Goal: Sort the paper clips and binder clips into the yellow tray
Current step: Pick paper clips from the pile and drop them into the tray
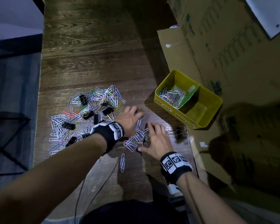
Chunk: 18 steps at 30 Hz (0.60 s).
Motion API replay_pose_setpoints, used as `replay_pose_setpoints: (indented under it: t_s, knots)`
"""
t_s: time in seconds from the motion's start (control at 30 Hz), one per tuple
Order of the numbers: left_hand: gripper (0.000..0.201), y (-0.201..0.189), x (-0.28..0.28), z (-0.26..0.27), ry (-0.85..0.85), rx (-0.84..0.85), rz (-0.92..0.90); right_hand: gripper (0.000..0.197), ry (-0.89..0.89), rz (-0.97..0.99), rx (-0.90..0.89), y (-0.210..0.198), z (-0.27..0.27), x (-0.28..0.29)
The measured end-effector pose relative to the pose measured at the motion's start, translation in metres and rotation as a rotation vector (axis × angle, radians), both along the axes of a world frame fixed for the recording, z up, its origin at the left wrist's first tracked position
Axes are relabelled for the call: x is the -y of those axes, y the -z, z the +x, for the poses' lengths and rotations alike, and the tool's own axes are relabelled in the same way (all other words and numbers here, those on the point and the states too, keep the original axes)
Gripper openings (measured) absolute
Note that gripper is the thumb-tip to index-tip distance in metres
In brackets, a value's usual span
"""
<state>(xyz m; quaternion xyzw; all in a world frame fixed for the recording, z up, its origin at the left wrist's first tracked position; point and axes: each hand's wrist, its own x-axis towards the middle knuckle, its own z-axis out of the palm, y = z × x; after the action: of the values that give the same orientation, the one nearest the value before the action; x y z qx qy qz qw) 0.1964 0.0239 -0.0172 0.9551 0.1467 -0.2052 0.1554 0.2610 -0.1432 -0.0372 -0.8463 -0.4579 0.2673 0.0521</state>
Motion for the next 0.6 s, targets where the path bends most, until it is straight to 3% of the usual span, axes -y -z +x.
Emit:
replay_pose_setpoints:
  t_s: [0.1, 0.2, 0.37, 0.47, 0.6]
  knots:
    - [0.074, 0.005, 0.002, -0.006, 0.101, -0.165, -0.003, 0.102, -0.049, -0.033, 0.027, 0.001, -0.009, -0.002]
    - [0.074, 0.009, 0.01, -0.024, 0.092, -0.144, 0.01, 0.081, -0.015, 0.023, -0.014, 0.001, -0.017, -0.004]
    - [0.052, 0.01, 0.025, -0.05, -0.091, -0.065, -0.15, 0.046, 0.018, 0.023, -0.135, 0.0, -0.026, -0.008]
    - [0.037, 0.008, 0.026, -0.059, -0.201, 0.025, -0.229, 0.032, -0.004, 0.028, -0.113, 0.0, -0.03, -0.013]
    - [0.025, 0.005, 0.025, -0.065, -0.391, 0.15, -0.299, 0.031, -0.085, -0.037, -0.019, -0.001, -0.034, -0.017]
